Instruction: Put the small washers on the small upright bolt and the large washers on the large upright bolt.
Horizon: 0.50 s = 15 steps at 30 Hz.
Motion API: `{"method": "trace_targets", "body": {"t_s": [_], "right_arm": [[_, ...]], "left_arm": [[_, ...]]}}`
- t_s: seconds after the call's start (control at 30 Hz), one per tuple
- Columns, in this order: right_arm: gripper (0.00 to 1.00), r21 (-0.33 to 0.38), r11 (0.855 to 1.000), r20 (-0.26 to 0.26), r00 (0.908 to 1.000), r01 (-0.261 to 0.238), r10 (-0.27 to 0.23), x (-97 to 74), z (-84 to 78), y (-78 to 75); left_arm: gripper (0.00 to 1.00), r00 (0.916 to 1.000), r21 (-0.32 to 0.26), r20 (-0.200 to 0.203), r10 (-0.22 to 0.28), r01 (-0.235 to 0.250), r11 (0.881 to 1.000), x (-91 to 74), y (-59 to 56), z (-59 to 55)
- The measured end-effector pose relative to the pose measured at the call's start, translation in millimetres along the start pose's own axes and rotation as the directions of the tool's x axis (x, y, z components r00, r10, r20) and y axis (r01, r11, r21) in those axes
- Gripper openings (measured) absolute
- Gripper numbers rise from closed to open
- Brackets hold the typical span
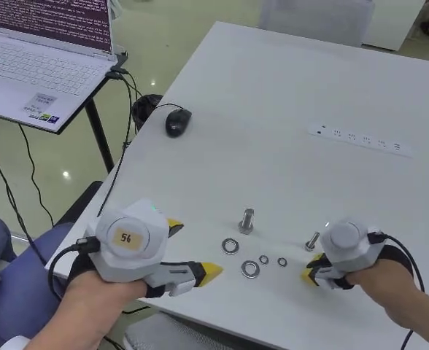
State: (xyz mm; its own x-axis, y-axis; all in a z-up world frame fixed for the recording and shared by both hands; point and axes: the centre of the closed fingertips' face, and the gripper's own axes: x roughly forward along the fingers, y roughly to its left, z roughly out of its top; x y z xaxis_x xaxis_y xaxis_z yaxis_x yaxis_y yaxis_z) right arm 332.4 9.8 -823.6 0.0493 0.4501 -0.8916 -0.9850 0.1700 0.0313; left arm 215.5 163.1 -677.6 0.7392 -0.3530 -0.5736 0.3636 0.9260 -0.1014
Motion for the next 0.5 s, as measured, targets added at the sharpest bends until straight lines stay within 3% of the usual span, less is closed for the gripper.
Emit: {"method": "trace_targets", "body": {"t_s": [0.17, 0.5], "right_arm": [[0.16, -0.048, 0.999, 0.0, 0.9998, -0.022, 0.022, 8.7, 16.9, 8.1], [0.17, -0.095, 0.995, -0.01, 0.9995, -0.031, 0.03, 15.4, 28.1, 6.8]], "left_arm": [[0.59, 1.0, 0.001, -0.001, 0.004, -0.004, 1.0, -1.8, 1.0, -1.0], [0.59, 0.9999, -0.005, 0.003, 0.012, -0.012, 1.0, -4.4, 1.4, -1.5]]}}
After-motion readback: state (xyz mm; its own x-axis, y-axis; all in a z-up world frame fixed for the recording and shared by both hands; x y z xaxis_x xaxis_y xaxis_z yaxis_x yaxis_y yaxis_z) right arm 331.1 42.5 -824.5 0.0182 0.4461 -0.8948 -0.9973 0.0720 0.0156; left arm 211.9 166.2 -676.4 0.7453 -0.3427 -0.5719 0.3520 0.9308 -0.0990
